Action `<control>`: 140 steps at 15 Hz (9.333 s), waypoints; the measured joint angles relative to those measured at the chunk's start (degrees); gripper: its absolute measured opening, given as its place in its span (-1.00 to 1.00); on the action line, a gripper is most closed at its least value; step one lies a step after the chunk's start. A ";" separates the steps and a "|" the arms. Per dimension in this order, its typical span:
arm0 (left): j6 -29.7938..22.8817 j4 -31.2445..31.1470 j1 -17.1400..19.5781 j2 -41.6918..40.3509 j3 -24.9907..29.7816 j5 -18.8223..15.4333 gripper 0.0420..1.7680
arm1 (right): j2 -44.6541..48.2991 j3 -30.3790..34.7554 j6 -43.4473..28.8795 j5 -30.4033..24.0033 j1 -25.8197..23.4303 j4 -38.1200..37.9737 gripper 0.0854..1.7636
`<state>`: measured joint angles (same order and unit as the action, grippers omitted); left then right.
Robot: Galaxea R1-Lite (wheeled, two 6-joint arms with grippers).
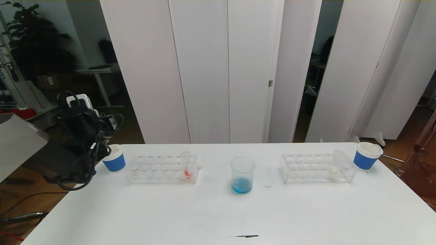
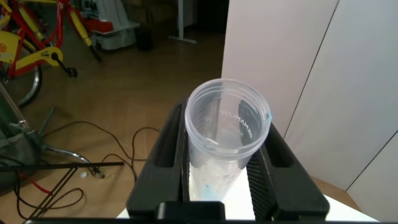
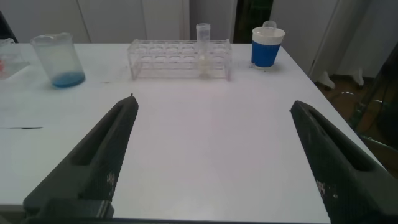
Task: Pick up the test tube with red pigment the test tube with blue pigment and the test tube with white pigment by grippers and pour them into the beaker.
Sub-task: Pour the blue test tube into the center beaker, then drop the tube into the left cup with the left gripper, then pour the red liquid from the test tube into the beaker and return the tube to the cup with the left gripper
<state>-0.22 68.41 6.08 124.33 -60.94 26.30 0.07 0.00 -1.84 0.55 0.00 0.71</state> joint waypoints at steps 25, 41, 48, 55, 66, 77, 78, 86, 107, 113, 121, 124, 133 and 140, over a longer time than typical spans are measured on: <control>-0.68 -2.46 4.19 14.92 -5.49 -7.01 -0.24 | 0.00 0.00 0.00 -0.02 0.00 0.02 0.99; 0.22 -8.47 3.72 3.23 -0.74 -6.79 0.98 | 0.00 0.00 0.00 0.00 0.00 0.00 0.99; 0.82 -26.27 2.32 -21.25 11.23 -8.28 0.98 | 0.00 0.00 0.00 -0.02 0.00 0.04 0.99; 3.57 -41.27 1.94 -51.32 29.39 -12.58 0.98 | 0.00 0.00 0.00 -0.02 0.00 0.02 0.99; 5.78 -75.61 -4.41 -101.32 38.99 -15.93 0.98 | 0.00 0.00 0.00 -0.02 0.00 0.02 0.99; 5.89 -78.69 -6.35 -123.52 53.70 -21.04 0.98 | 0.00 0.00 0.00 -0.02 0.00 0.00 0.99; 5.28 -78.21 -6.35 -123.89 54.14 -22.14 0.98 | 0.00 0.00 0.00 -0.04 0.00 0.02 0.99; 3.57 -74.14 -6.35 -124.33 58.10 -26.34 0.98 | 0.00 0.00 0.00 -0.02 0.00 0.02 0.99; 3.24 -68.41 -6.35 -124.28 60.94 -26.30 0.98 | 0.00 0.00 0.02 0.00 0.00 0.02 0.99; 3.13 -68.41 -6.35 -124.26 60.94 -26.30 0.98 | 0.00 0.00 0.02 0.00 0.00 0.02 0.99; 1.97 -68.34 -6.35 -124.23 60.94 -26.22 0.98 | 0.00 0.00 0.00 -0.02 0.00 0.04 0.99; 1.90 -68.26 -6.35 -124.23 60.94 -26.22 0.98 | 0.00 0.00 0.00 0.00 0.00 0.02 0.99; 2.76 -69.64 -6.35 -124.17 54.05 -25.33 0.98 | 0.00 0.00 0.02 -0.02 0.00 0.00 0.99; 2.76 -71.25 -6.63 -113.45 38.29 -25.06 0.98 | 0.00 0.00 0.02 -0.02 0.00 0.02 0.99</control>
<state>2.54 -2.84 -0.55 10.89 -22.65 1.23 0.07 0.00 -1.82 0.52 0.00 0.73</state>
